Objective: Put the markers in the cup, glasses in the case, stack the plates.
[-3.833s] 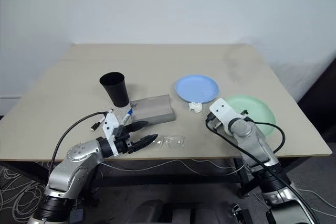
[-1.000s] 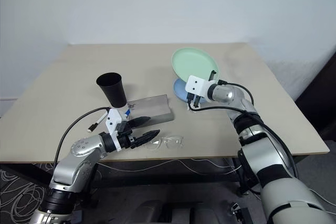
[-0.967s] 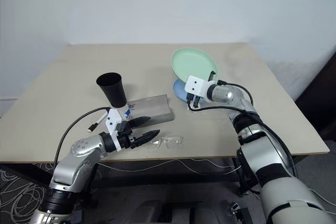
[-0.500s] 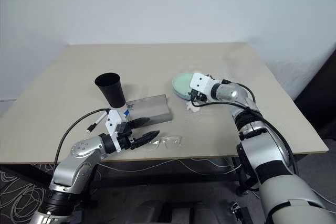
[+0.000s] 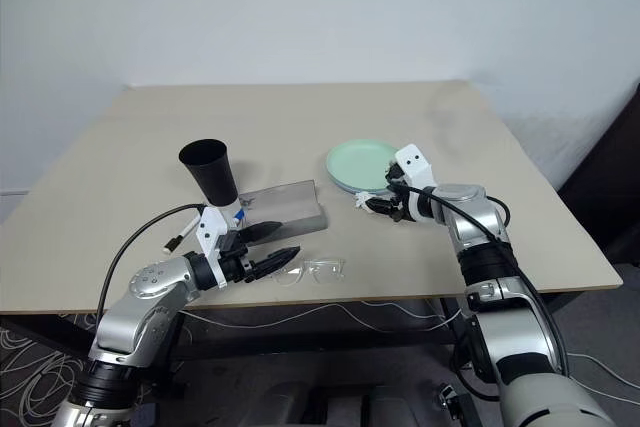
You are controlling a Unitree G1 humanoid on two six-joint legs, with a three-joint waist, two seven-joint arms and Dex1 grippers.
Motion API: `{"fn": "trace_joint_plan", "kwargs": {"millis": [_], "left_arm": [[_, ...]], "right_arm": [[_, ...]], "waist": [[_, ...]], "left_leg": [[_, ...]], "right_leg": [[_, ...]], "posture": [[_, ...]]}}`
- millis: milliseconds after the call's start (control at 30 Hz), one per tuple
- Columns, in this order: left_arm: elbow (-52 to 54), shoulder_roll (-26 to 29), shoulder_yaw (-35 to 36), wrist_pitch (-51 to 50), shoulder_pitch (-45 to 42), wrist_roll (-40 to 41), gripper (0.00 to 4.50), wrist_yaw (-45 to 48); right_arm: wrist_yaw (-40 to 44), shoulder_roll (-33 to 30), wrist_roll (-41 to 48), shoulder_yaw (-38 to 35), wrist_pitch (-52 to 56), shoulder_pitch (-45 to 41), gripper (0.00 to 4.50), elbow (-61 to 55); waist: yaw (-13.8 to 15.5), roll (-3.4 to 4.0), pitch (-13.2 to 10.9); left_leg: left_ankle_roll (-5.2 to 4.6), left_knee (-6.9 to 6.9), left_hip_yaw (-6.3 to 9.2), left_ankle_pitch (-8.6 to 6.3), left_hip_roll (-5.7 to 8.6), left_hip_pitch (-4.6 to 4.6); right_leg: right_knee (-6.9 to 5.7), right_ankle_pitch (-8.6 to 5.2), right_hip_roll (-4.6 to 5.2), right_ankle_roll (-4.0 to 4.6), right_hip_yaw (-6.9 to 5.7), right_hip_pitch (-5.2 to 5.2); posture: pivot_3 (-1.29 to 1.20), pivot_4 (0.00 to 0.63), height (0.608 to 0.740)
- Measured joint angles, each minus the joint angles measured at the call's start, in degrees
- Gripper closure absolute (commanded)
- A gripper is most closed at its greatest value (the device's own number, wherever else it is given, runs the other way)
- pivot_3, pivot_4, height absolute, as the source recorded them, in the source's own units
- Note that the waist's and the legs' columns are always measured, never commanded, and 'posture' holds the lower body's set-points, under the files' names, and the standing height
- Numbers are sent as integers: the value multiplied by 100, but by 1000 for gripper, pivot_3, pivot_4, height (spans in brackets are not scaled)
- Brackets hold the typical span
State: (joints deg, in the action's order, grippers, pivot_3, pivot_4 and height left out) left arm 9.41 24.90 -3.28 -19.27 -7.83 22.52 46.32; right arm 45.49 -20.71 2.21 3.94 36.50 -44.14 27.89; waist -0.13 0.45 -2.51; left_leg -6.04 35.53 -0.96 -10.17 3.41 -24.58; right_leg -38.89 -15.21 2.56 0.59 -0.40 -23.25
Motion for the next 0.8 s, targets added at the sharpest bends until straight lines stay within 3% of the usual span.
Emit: {"fn": "trace_joint_plan", "kwargs": {"millis": [233,600,800], "left_arm": [[-56,-2,-3,20,-74,-2,947,17],[-37,0,5,25,4,-3,947,-43],[4,5,15,25,47,-2,947,-101]], "right_arm": [[-518,584,117,-80,84,-181,965,972],[-1161,687,-58,-100,-1000,-722,965,2563],[-1136,666,-162,-59,-1151,-735,2927,2637]], "waist": [[-1,-1,1],[-4,-2,2],[-11,-2,2]], "left_leg": [[3,-3,-1,2,3,0],[34,-5,-1,22,0,2],[33,-9,-2,21,-8,4]], "right_leg": [[0,5,0,4,-2,0],[1,5,-18,3,11,-2],[1,5,-31,5,26,-9]], "posture": [[0,0,740],[0,0,740],[0,0,740]]}}
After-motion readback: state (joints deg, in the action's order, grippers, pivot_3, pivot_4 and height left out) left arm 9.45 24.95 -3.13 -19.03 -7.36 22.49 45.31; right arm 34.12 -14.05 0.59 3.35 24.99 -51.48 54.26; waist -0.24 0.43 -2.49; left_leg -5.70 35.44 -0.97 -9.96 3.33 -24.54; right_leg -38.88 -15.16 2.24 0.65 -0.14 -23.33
